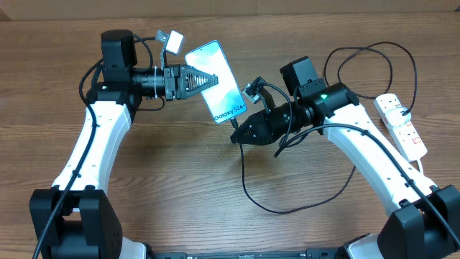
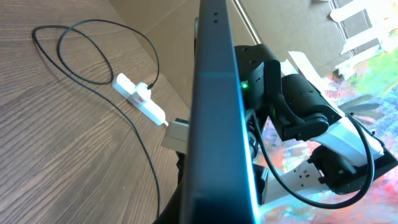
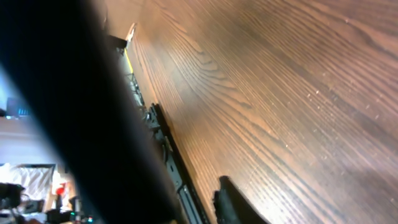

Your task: Plug charger to phone and switch on socket

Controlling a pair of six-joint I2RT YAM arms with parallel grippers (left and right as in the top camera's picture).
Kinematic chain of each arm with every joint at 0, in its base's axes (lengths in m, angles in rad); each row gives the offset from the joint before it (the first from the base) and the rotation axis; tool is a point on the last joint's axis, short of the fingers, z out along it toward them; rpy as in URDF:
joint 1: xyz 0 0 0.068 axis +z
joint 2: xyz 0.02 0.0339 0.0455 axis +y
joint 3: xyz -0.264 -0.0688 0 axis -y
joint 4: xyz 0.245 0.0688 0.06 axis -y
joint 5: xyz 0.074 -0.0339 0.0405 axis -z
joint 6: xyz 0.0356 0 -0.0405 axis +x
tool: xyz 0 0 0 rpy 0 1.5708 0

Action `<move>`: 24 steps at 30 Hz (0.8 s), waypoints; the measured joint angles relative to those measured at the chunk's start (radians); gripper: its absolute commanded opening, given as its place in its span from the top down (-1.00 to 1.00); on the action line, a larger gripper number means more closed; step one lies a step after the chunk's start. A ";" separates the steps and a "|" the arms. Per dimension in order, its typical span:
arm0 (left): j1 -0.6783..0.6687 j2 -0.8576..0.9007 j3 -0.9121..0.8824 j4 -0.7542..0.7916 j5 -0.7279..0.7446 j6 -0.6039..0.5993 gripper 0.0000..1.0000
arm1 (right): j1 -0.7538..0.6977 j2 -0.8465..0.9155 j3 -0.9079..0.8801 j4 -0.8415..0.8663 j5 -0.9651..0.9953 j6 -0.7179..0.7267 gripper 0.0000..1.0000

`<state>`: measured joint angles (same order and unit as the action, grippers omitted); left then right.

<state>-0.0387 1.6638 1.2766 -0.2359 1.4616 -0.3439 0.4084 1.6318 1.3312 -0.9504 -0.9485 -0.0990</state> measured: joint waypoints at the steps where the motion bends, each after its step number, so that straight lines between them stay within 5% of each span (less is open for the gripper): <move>1: -0.001 0.000 0.000 -0.003 0.000 0.000 0.91 | 0.000 0.000 0.000 -0.002 -0.002 0.002 0.26; 9: -0.001 0.000 0.000 -0.003 -0.004 0.000 0.92 | 0.000 -0.017 0.000 -0.013 -0.005 0.010 0.11; 24: -0.001 0.000 0.000 -0.090 -0.021 0.041 0.92 | -0.027 -0.019 0.000 0.032 -0.005 0.014 0.47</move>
<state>-0.0395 1.6638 1.2766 -0.3264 1.4406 -0.3027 0.3813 1.6131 1.3312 -0.9184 -0.9539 -0.0849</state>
